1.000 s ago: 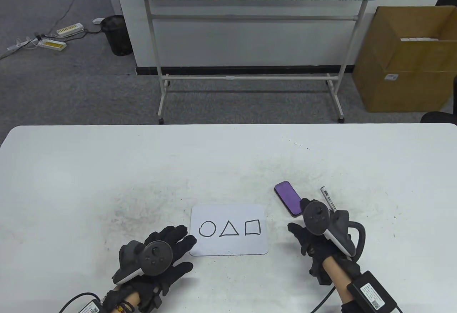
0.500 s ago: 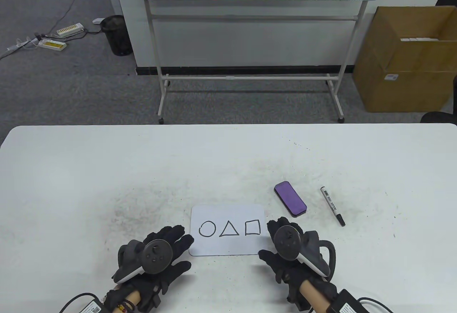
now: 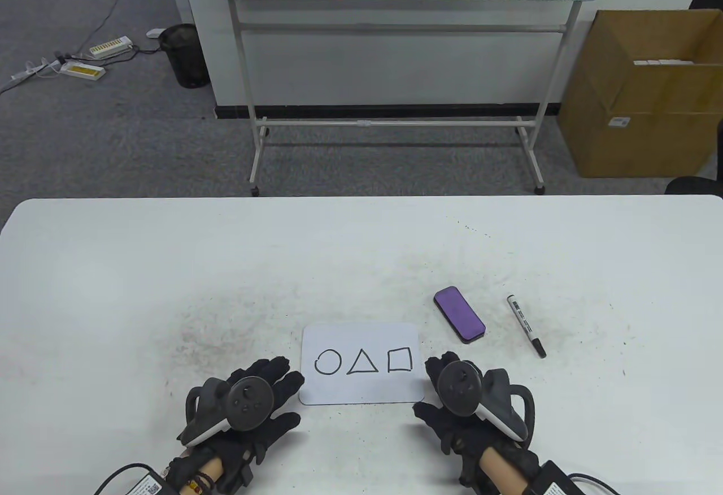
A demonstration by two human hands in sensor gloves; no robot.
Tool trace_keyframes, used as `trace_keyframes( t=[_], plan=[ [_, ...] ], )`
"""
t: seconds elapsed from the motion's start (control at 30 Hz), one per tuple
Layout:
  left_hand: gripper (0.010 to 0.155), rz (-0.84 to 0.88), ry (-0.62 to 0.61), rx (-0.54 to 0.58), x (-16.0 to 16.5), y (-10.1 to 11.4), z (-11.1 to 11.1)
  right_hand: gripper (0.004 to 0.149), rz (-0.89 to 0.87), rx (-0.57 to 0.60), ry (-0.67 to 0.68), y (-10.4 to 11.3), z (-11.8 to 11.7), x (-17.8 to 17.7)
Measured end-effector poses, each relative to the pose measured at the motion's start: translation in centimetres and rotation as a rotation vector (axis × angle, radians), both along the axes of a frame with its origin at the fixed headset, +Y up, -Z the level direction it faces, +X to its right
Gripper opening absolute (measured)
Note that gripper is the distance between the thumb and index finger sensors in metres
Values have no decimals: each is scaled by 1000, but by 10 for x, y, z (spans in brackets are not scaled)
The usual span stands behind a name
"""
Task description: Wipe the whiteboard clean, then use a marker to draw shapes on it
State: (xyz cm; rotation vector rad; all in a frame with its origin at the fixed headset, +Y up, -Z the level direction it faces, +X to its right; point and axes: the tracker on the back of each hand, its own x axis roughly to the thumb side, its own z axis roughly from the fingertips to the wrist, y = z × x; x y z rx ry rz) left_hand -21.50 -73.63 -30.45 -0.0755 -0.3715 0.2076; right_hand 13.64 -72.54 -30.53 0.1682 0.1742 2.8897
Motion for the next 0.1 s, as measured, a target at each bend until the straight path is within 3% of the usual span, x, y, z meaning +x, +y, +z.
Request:
trace_keyframes(
  t=[0.1],
  plan=[
    [71,-1,-5,-6,1,-1,0,84,3,-3,0,1,1,0]
  ],
)
